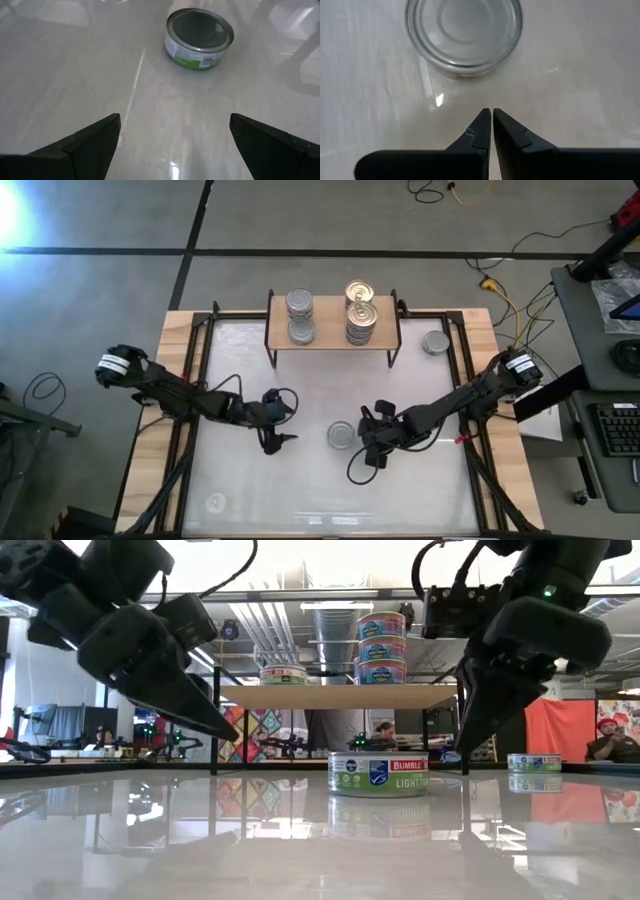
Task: Stack canned seafood by type on shelf
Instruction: Stack the green tuna can on top of the other green tuna can on the shelf
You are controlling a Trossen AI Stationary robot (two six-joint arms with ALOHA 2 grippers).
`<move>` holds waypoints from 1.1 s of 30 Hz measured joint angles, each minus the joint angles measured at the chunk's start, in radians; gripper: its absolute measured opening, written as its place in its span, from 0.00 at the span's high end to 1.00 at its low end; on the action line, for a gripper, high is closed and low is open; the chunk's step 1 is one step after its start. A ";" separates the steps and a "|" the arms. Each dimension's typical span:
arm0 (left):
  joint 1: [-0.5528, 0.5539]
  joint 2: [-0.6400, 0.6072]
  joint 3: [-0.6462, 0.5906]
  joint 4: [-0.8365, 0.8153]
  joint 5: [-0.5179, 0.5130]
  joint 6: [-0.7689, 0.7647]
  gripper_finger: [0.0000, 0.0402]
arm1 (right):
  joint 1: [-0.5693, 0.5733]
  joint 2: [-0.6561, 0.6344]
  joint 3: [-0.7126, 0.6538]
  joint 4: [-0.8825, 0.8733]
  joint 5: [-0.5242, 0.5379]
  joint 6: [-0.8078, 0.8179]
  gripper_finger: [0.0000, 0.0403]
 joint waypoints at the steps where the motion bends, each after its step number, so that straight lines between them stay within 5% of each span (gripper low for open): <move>1: -0.015 0.005 0.000 0.002 -0.023 -0.003 0.11 | 0.000 0.010 -0.001 0.011 0.000 -0.006 0.97; 16: -0.291 0.010 -0.058 0.035 -0.331 -0.154 0.11 | 0.001 0.178 0.177 0.037 -0.007 -0.125 0.97; 23: -0.329 0.014 -0.214 0.316 -0.386 -0.244 0.11 | 0.001 0.252 0.287 0.032 -0.014 -0.197 0.97; 33: -0.314 0.024 -0.222 0.410 -0.386 -0.148 0.05 | 0.001 0.231 0.337 -0.083 0.006 -0.205 0.96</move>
